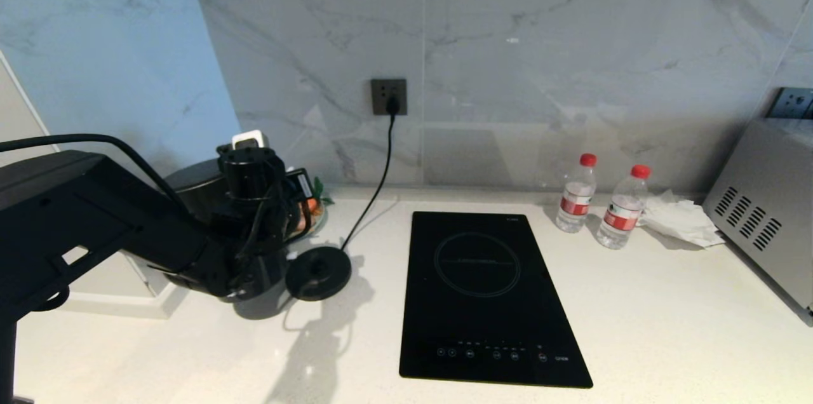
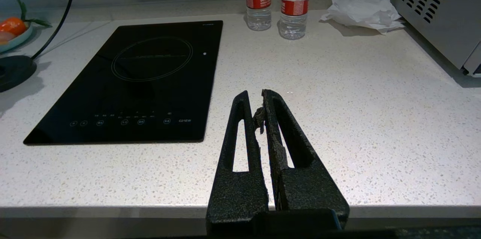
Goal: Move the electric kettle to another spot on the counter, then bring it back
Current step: Place it by the sink
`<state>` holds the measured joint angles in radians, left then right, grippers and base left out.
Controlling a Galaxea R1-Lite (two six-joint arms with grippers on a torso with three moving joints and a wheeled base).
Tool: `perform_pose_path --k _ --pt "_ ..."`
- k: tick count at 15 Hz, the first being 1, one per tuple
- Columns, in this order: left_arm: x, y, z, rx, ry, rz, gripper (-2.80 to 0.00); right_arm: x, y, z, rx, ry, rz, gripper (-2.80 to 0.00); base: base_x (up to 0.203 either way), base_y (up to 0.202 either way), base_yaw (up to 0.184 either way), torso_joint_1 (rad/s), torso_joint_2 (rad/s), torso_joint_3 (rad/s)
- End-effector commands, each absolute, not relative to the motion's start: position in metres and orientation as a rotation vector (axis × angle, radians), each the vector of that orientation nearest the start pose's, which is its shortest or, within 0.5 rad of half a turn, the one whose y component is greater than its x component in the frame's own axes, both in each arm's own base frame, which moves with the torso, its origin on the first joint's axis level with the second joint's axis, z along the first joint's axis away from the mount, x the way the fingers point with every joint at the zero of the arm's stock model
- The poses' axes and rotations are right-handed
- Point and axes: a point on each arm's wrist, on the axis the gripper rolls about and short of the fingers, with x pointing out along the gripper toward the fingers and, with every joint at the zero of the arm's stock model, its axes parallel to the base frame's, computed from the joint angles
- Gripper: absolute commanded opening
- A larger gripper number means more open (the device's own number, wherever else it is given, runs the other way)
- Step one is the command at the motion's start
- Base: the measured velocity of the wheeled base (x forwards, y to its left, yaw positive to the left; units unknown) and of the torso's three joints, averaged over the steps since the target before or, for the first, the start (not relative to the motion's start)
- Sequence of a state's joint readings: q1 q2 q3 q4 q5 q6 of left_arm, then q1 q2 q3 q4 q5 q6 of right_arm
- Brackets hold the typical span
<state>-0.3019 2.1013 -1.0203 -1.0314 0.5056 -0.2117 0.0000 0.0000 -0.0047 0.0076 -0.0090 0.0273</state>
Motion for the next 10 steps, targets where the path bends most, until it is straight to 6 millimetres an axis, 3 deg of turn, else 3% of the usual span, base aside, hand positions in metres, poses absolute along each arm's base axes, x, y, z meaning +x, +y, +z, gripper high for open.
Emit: perform_pose_path --k 1,10 --pt "0.378 -0.101 0.127 -0.191 0.027 0.224 -2.8 -0.023 0.0 0.076 0.028 0.004 -0.009 -2.8 0.0 0.0 0.0 0.0 0.0 0.0" --pt "0.347 -0.079 0.092 -0.185 0.031 0.253 -2.8 -0.023 0.0 0.076 0.028 0.008 -0.009 -2.8 0.0 0.0 0.0 0.0 0.0 0.0"
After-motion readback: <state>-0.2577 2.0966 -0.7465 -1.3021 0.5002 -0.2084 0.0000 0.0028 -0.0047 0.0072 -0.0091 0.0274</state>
